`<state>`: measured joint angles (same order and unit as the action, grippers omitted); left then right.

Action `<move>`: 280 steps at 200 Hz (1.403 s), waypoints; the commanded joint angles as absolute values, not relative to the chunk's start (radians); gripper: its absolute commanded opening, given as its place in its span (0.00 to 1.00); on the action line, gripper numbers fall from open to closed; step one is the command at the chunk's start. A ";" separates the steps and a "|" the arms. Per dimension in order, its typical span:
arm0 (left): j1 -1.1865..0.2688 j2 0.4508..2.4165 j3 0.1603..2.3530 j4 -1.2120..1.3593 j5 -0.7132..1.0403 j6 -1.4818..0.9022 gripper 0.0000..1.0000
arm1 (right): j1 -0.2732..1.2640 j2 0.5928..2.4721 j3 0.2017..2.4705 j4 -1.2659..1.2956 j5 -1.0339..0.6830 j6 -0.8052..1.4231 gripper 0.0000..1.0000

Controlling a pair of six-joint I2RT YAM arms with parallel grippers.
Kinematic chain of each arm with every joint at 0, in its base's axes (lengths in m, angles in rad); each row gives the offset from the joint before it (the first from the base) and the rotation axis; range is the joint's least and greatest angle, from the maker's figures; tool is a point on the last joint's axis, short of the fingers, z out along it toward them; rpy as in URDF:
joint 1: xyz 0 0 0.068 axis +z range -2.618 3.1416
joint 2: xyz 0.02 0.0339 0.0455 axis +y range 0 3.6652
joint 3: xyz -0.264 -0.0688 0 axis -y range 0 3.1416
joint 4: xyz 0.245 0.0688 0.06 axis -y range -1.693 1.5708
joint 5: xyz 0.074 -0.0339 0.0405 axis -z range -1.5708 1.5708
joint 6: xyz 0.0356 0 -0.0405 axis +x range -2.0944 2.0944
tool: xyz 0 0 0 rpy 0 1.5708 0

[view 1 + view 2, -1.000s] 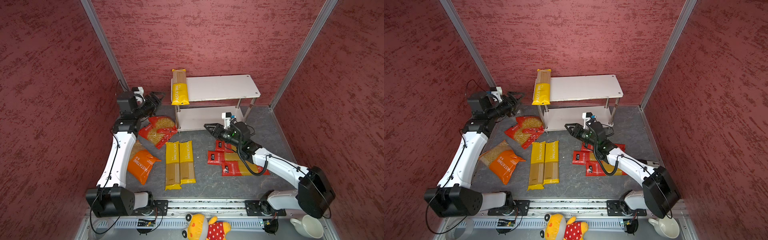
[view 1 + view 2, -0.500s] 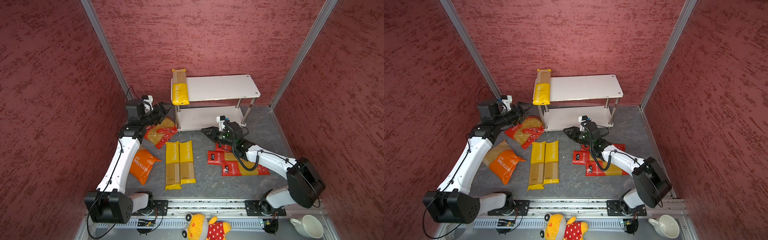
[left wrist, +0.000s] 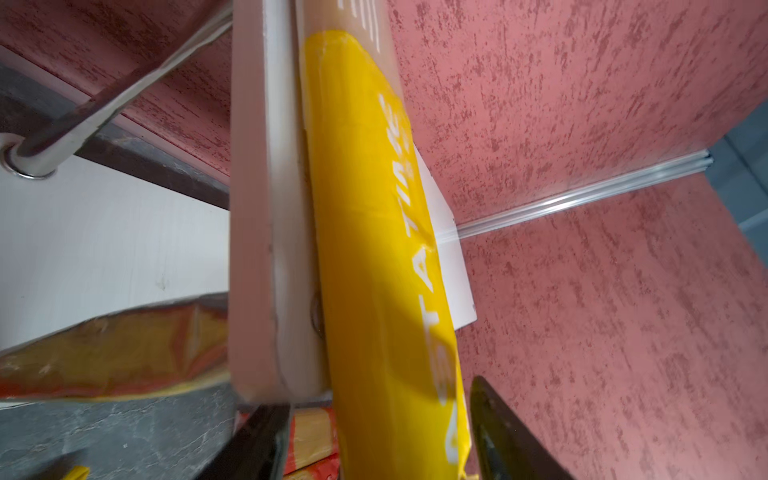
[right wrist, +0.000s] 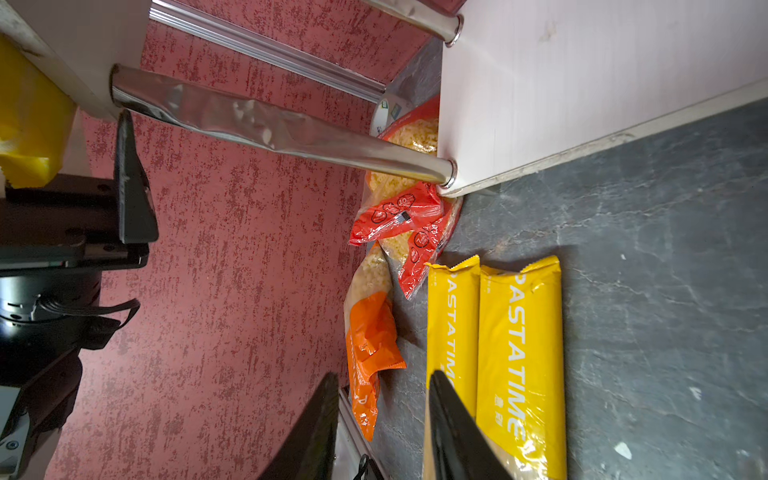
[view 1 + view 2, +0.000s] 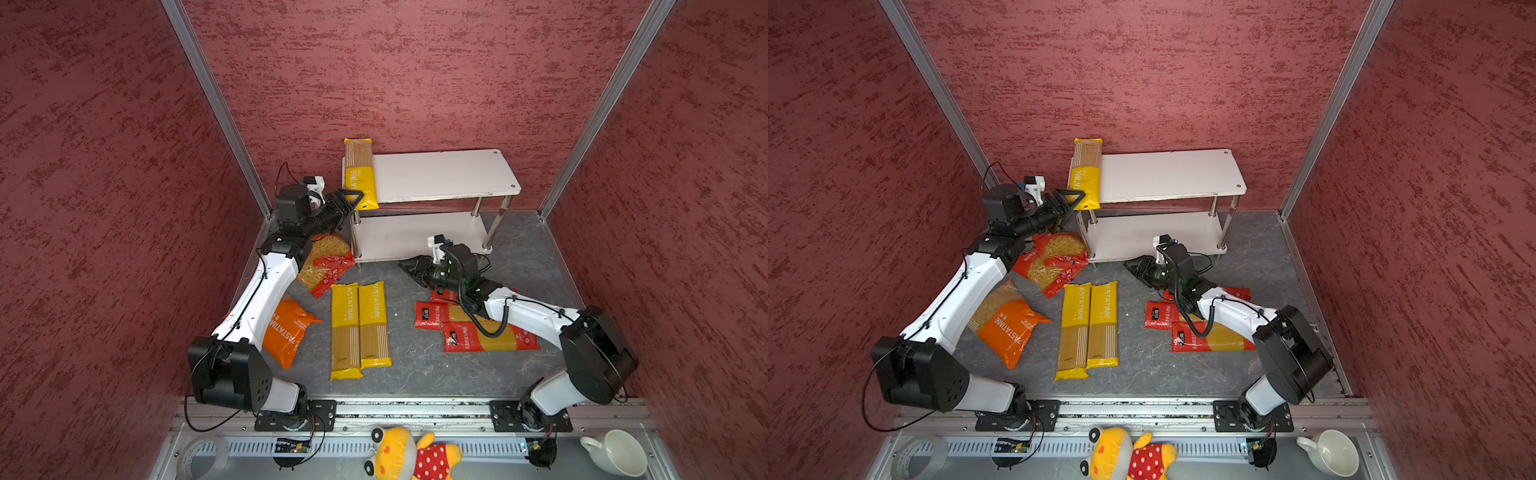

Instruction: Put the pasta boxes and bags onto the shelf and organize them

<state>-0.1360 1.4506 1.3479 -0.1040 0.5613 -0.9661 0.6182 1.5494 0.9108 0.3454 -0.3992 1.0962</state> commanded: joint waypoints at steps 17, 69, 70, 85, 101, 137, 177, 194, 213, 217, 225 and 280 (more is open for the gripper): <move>-0.151 1.428 1.345 -0.017 0.501 -1.006 0.33 | 0.621 1.512 0.911 0.348 -0.385 1.102 0.38; -0.148 1.360 1.274 0.000 0.434 -1.036 0.13 | 0.621 1.537 0.927 0.367 -0.406 1.110 0.38; -0.147 1.360 1.274 0.000 0.433 -1.036 0.13 | 0.621 1.538 0.927 0.367 -0.407 1.109 0.38; -0.140 1.341 1.250 0.015 0.415 -1.045 0.11 | 0.621 1.539 0.927 0.368 -0.407 1.109 0.38; -0.135 1.350 1.249 0.020 0.436 -1.052 0.11 | 0.621 1.538 0.924 0.368 -0.406 1.108 0.38; -0.138 1.399 1.295 0.035 0.514 -1.049 0.11 | 0.621 1.538 0.921 0.370 -0.406 1.108 0.38; -0.165 1.415 1.299 0.044 0.526 -1.045 0.11 | 0.621 1.537 0.921 0.373 -0.403 1.110 0.38; -0.167 1.410 1.287 0.047 0.528 -1.044 0.11 | 0.621 1.536 0.920 0.373 -0.404 1.111 0.38; -0.162 1.397 1.271 0.042 0.522 -1.045 0.11 | 0.621 1.534 0.920 0.372 -0.405 1.110 0.38; -0.160 1.394 1.267 0.043 0.522 -1.045 0.11 | 0.621 1.534 0.920 0.371 -0.403 1.110 0.38; -0.157 1.390 1.265 0.040 0.524 -1.043 0.12 | 0.621 1.536 0.919 0.372 -0.403 1.109 0.38; -0.112 1.353 1.271 -0.047 0.545 -1.031 0.67 | 0.623 1.562 0.920 0.388 -0.411 1.112 0.38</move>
<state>-0.1383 1.3975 1.2732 -0.0132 0.5209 -1.0599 0.6182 1.5425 0.9108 0.3489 -0.3996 1.0973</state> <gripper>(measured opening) 0.642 0.379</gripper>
